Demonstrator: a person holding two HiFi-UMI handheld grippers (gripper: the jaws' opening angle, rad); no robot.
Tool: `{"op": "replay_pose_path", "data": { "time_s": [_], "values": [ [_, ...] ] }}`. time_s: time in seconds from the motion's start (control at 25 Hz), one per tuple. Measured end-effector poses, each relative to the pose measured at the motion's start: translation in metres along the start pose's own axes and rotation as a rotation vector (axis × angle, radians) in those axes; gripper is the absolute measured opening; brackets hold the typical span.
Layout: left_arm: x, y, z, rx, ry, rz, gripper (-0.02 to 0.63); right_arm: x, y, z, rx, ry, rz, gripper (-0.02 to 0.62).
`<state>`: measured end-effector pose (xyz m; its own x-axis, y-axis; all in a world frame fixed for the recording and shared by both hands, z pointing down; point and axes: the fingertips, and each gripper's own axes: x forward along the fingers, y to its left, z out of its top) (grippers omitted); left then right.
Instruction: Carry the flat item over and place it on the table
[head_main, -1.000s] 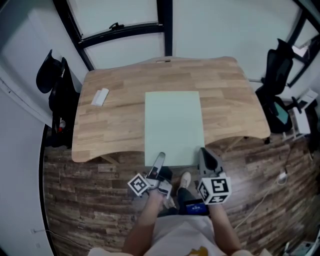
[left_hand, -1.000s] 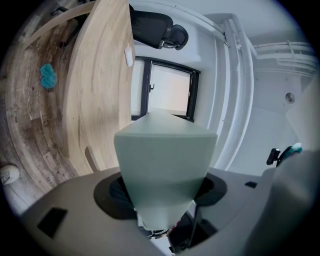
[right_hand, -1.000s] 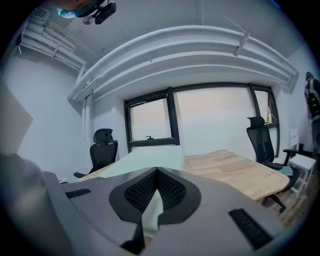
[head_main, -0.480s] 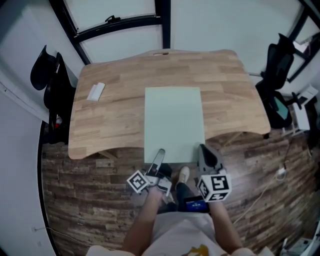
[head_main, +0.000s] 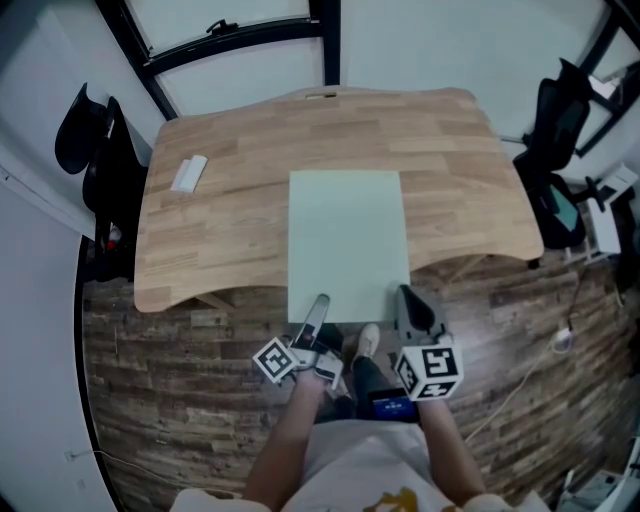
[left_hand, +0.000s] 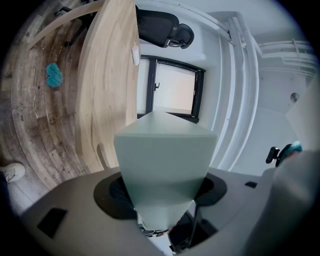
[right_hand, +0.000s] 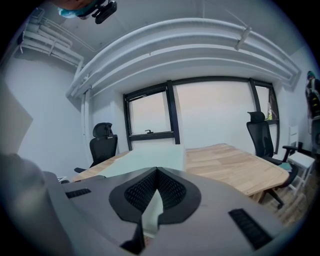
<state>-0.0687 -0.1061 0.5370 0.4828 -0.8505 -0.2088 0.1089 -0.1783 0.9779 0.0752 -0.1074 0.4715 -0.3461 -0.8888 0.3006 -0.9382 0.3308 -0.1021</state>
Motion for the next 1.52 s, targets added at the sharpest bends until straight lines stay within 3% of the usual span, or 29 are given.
{"op": "replay_pose_path", "data": {
  "time_s": [1.52],
  "values": [
    [-0.013, 0.057, -0.021, -0.055, -0.015, 0.088, 0.287, 0.002, -0.020, -0.054, 0.029, 0.125, 0.018, -0.003]
  ]
}}
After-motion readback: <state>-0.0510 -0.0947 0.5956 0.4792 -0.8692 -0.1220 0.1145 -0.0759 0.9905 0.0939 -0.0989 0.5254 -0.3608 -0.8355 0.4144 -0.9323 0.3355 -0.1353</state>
